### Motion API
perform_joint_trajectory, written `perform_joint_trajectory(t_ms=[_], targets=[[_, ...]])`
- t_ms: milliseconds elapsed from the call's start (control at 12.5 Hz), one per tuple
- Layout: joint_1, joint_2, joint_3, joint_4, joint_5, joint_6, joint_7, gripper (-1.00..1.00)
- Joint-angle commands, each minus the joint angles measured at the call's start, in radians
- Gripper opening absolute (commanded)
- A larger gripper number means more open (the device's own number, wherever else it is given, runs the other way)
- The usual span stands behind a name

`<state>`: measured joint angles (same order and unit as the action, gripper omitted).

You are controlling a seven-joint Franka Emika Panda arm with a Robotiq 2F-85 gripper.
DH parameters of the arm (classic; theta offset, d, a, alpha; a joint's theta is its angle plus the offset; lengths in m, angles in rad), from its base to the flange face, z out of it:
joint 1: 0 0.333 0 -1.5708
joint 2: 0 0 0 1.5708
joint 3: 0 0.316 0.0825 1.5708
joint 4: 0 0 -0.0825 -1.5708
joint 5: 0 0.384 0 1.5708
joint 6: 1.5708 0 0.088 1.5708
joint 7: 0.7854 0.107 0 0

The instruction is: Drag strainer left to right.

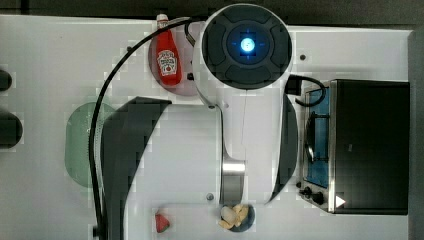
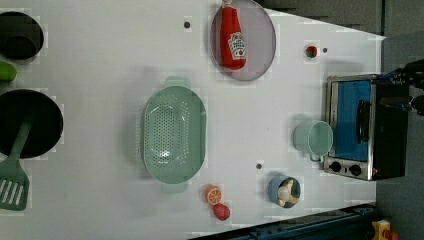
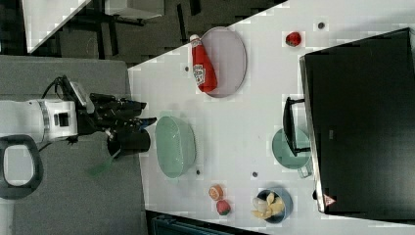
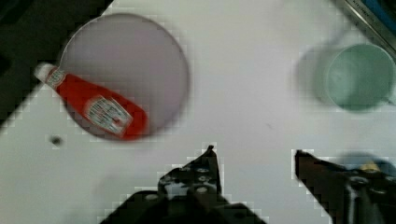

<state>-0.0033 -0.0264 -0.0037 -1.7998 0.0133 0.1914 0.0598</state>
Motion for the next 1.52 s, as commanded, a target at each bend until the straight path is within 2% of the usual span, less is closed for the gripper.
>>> perform_joint_trajectory(t_ms=[80,240,480,800,1200,1520], targets=[[0.003,-0.421,-0.07,-0.226,-0.04,-0.171,-0.017,0.6],[0.004,-0.421,-0.067,-0.228,-0.04,-0.171,-0.017,0.99],[0.024,-0.41,-0.022,-0.241,-0.008,-0.157,-0.017,1.0],[0.051,-0.324,0.157,-0.253,0.026,-0.071,0.074,1.0],[0.055,-0.111,0.412,-0.253,0.026,0.145,0.462,1.0],[0.058,0.107,0.536,-0.255,0.016,0.338,0.848,1.0]])
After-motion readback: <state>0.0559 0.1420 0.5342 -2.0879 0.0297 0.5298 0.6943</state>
